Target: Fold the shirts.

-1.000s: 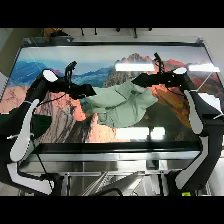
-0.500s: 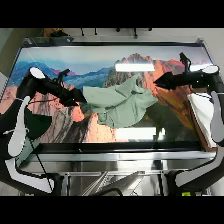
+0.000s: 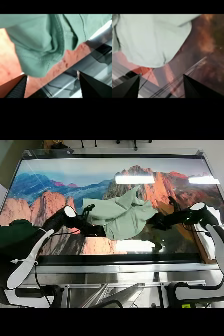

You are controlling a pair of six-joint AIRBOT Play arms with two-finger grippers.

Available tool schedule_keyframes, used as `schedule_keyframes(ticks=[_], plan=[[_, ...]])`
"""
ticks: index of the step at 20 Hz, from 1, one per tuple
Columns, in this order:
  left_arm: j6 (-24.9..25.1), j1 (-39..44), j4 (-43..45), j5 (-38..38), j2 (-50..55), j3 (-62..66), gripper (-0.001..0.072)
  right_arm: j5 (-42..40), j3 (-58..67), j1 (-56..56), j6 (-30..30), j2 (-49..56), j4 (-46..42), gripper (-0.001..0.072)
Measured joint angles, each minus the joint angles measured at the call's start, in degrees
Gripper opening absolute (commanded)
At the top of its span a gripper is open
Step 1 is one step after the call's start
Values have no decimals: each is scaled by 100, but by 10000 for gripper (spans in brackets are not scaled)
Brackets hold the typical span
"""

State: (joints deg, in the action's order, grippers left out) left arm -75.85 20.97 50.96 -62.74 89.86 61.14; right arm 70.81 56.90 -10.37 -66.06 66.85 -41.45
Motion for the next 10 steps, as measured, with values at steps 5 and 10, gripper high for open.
schedule_keyframes(ticks=[5,10], plan=[[-125,321,-76,278,466,254,380,-796,-269,592,13,262,57,556],[-166,376,68,308,752,776,13,-1375,-295,1014,575,476,743,25]])
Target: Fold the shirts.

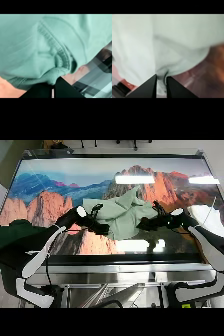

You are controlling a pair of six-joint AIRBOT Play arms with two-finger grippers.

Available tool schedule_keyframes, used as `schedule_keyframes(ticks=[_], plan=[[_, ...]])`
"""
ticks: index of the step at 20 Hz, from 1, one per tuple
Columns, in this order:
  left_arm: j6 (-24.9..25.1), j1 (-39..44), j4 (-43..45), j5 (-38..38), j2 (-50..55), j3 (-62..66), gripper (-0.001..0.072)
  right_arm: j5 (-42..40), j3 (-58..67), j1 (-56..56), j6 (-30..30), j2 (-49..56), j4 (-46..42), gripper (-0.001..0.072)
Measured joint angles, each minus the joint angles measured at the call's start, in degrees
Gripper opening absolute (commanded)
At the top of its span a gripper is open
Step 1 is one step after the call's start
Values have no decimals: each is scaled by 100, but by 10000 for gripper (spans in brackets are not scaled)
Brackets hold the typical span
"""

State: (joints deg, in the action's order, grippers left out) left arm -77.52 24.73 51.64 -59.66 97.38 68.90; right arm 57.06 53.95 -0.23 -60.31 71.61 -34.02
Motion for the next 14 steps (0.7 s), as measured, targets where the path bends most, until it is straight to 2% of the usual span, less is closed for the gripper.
schedule_keyframes(ticks=[7,14], plan=[[-4,-59,0,-601,-144,1064,11,-66,804,61,470,-376,612,23],[-155,-553,-17,-1049,-1797,3147,10,177,3202,-160,586,-1727,706,22]])
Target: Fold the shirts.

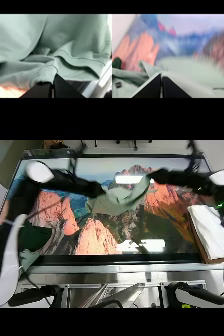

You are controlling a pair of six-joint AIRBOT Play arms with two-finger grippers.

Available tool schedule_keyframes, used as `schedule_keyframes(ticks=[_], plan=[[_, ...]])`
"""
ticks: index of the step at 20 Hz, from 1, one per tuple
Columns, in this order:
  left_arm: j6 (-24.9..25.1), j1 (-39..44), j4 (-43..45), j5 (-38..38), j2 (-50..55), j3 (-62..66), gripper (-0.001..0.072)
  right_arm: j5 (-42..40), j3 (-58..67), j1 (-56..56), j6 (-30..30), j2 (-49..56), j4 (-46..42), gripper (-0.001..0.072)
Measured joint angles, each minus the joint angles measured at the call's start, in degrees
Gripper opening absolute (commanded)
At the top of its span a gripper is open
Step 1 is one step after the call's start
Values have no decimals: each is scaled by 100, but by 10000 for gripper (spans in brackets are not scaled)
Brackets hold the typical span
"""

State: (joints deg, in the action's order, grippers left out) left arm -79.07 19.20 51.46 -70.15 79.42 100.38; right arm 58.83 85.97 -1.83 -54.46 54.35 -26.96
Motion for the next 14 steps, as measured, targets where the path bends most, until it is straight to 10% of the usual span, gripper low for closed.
schedule_keyframes(ticks=[6,14], plan=[[-39,-420,-26,328,-1661,1764,10,-175,2389,-48,254,-643,-192,22],[549,-1156,-26,1978,-2852,575,12,-297,3185,-39,570,-107,-94,23]])
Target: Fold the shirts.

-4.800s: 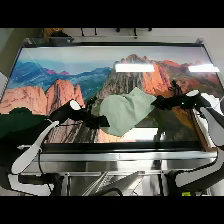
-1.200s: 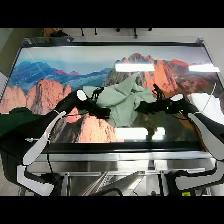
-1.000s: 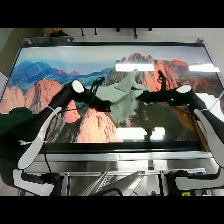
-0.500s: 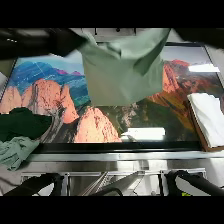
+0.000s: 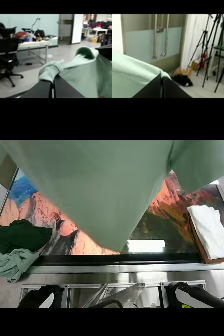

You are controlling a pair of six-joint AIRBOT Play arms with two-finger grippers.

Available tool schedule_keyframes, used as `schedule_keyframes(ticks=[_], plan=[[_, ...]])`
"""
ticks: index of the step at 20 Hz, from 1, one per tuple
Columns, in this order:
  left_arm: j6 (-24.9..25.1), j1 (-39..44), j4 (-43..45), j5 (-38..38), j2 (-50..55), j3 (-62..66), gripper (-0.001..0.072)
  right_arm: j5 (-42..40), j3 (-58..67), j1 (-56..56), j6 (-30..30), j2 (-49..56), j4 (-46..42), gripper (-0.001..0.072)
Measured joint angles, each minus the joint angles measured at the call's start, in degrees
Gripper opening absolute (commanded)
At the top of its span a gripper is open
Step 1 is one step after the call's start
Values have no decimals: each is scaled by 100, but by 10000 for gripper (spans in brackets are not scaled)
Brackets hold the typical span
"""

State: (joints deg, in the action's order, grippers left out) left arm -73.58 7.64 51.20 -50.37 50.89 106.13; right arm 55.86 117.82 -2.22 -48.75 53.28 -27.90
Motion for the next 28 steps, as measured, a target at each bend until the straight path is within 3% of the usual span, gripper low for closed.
schedule_keyframes(ticks=[4,11,12,13,14,15,17,22,28], plan=[[219,22,50,284,1158,-466,12,146,-72,269,31,1340,114,23],[306,-76,4,348,4570,229,20,-238,-286,675,-74,4304,-9,28],[247,-105,0,326,4994,437,238,-391,-293,684,-116,4669,-9,79],[173,-149,-9,280,5333,627,679,-494,-295,682,-168,4964,-13,207],[81,-203,-20,199,5602,789,692,-566,-302,662,-201,5213,-28,274],[-59,-286,-35,87,5829,925,692,-584,-304,625,-216,5388,-31,281],[-256,-514,-35,-249,6030,1071,692,-505,-286,476,-260,5567,-35,513],[-557,-1364,-20,-1648,5737,942,691,94,-245,-52,-369,5604,-83,534],[-748,-2046,280,-3077,4651,-1091,690,496,-238,-20,-417,5613,-96,531]])
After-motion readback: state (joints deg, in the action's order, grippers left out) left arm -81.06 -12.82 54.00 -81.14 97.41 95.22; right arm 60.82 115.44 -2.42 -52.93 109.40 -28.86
